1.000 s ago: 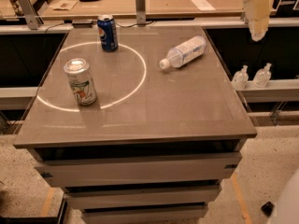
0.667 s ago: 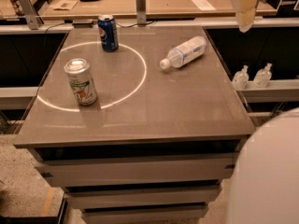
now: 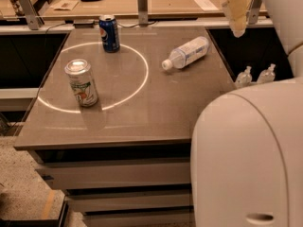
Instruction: Place blue plastic bottle upright
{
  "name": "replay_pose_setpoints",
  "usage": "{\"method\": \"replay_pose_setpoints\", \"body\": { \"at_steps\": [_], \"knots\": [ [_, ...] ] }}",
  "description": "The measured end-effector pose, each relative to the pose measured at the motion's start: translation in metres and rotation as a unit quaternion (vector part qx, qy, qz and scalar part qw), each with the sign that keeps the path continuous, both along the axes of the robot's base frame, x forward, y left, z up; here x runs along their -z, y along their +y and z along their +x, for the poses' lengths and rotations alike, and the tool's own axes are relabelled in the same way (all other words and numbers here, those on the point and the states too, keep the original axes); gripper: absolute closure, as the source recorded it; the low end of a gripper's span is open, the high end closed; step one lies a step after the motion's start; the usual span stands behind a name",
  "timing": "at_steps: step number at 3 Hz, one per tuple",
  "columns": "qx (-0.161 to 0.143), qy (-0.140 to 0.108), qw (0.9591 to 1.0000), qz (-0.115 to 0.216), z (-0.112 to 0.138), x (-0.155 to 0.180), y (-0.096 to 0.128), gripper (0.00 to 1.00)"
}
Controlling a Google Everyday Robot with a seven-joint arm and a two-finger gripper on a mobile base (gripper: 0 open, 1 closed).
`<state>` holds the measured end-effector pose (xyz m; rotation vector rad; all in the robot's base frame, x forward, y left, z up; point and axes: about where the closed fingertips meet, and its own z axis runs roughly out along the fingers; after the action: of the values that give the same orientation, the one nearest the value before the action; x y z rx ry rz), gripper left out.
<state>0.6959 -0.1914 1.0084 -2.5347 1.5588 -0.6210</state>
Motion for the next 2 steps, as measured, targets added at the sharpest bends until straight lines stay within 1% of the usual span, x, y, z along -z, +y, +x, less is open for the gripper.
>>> {"method": "replay_pose_setpoints", "body": {
  "at_steps": [1,2],
  "knots": [
    [-0.003,0.017,0.9998,-0.003,0.012,0.021,-0.007,0.0],
    [-0.016,0.027,0.9992,0.023,0.021,0.037,-0.001,0.0]
  ]
}}
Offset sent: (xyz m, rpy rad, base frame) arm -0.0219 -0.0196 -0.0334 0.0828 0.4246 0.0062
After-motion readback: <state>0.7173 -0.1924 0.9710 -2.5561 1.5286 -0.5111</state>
